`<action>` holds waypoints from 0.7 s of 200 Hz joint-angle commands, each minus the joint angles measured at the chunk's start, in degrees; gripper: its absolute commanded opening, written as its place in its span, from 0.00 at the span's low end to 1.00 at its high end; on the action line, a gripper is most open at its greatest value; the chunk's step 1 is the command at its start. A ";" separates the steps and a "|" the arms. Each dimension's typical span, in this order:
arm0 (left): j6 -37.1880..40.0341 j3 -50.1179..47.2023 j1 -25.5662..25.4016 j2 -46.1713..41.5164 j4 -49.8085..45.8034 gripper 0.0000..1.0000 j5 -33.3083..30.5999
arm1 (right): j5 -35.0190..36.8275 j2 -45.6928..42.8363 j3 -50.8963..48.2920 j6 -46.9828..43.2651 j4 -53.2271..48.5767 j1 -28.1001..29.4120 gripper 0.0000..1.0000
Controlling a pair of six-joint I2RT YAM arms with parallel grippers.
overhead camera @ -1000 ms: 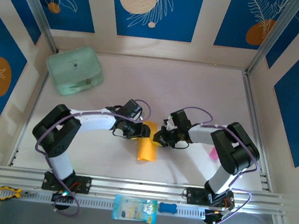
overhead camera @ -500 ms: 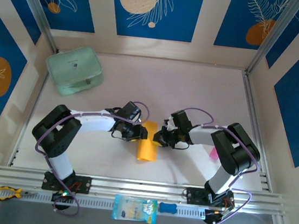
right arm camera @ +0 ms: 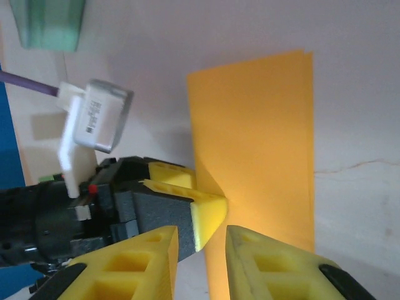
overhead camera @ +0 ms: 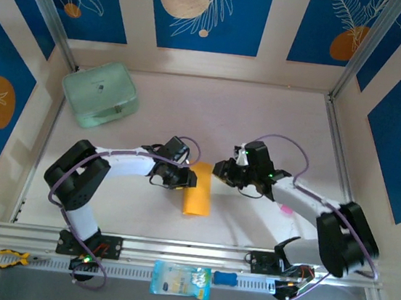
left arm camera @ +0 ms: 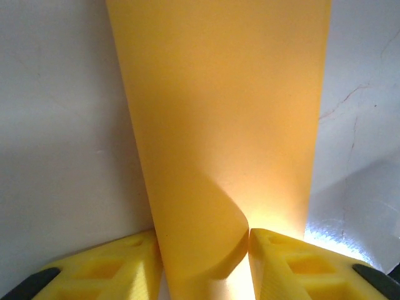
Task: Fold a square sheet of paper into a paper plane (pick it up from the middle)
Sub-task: First fold the square sheet of paper in half at the center of the table.
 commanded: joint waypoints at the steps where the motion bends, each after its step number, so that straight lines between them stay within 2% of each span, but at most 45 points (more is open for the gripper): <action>1: 1.61 0.83 0.13 0.89 -3.55 0.42 -2.34 | 4.81 -4.01 -3.58 0.61 -6.14 -1.69 0.28; 33: 2.83 2.21 0.16 1.86 -5.42 0.42 -2.70 | 4.86 -6.76 -5.35 1.25 -6.83 -2.67 0.29; 81: 5.43 4.64 0.12 3.89 -9.65 0.42 -3.46 | 3.97 -5.05 -4.96 0.92 -6.63 -2.68 0.29; 140: 5.24 5.15 0.10 5.23 -10.42 0.43 -4.39 | 3.41 -4.73 -5.12 1.09 -5.99 -2.61 0.29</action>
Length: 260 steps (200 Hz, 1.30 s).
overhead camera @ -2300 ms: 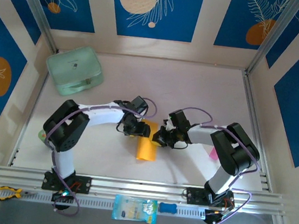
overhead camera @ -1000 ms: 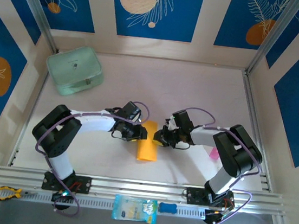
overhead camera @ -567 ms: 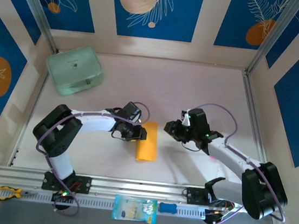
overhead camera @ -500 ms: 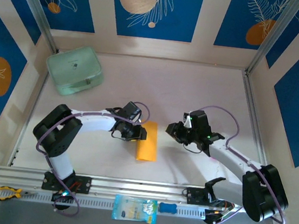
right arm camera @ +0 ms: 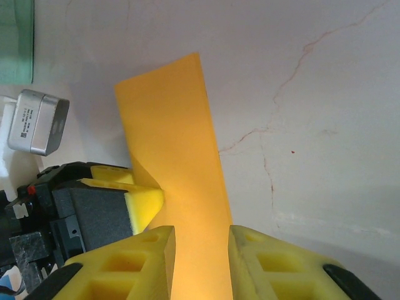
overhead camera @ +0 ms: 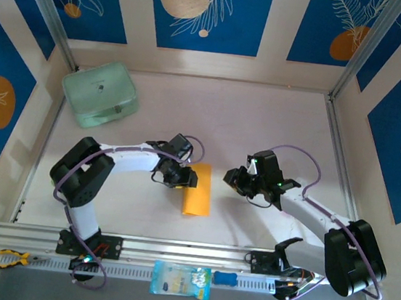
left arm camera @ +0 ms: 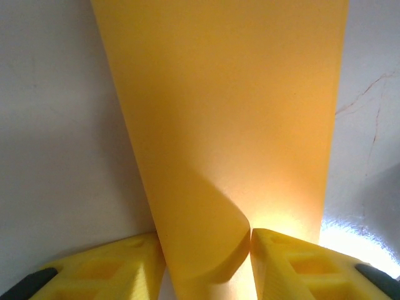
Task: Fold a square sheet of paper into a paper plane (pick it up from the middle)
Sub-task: First fold the square sheet of paper in half at the center of the table.
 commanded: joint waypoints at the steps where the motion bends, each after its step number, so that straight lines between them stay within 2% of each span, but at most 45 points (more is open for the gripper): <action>1: 1.20 0.21 0.07 2.33 -3.22 0.43 -3.59 | -0.44 0.48 -0.16 0.43 -0.49 -0.09 0.29; 260: 2.05 2.84 -0.61 5.76 -5.96 0.46 -6.09 | -2.55 5.93 0.40 0.55 2.87 1.14 0.29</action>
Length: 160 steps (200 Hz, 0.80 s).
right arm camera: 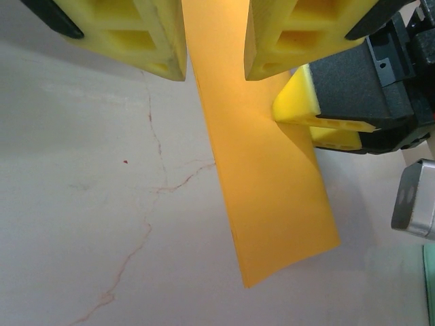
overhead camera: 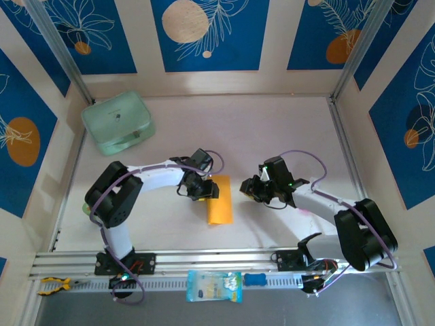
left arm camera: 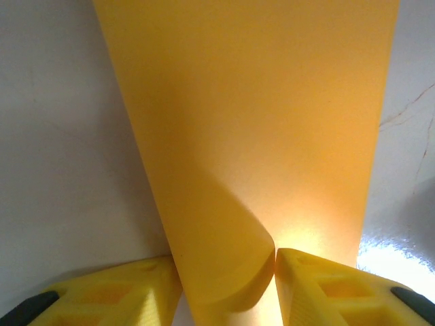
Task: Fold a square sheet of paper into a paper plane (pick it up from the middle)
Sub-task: First fold the square sheet of paper in half at the center of the table.
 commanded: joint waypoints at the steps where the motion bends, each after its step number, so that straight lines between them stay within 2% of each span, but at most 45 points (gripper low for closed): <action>1: 1.01 -0.83 -0.27 3.41 -1.33 0.46 -5.19 | -1.22 0.48 0.40 0.37 0.65 0.47 0.29; 91: 1.51 -0.25 -0.63 4.19 -2.54 0.48 -6.31 | -1.83 1.60 0.70 0.32 1.19 0.64 0.29; 160: 2.26 -0.31 -0.65 4.19 -2.64 0.44 -6.33 | -1.96 1.82 0.67 0.28 1.34 0.68 0.29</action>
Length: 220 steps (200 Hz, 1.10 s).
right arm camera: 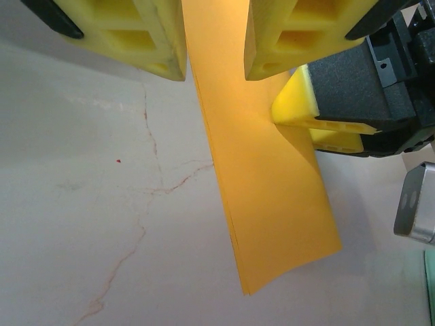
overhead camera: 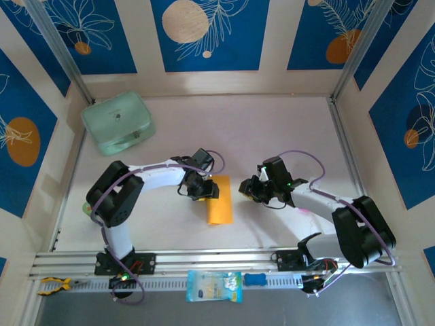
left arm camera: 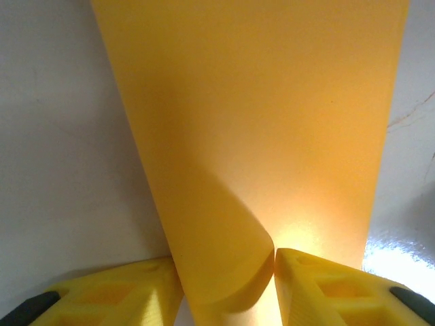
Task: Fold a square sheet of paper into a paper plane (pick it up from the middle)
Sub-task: First fold the square sheet of paper in half at the center of the table.
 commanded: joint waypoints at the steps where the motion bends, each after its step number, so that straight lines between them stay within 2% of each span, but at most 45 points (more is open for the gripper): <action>1: 2.08 -1.27 -0.28 3.57 -1.40 0.44 -5.37 | -1.35 0.66 0.67 0.28 0.07 0.42 0.29; 143: 3.95 -0.01 -0.33 4.72 -2.96 0.45 -6.07 | -1.43 0.77 0.68 0.17 0.13 0.40 0.29; 220: 2.23 -0.91 -0.29 4.58 -1.26 0.45 -5.20 | -1.80 0.94 0.80 0.01 0.44 0.50 0.29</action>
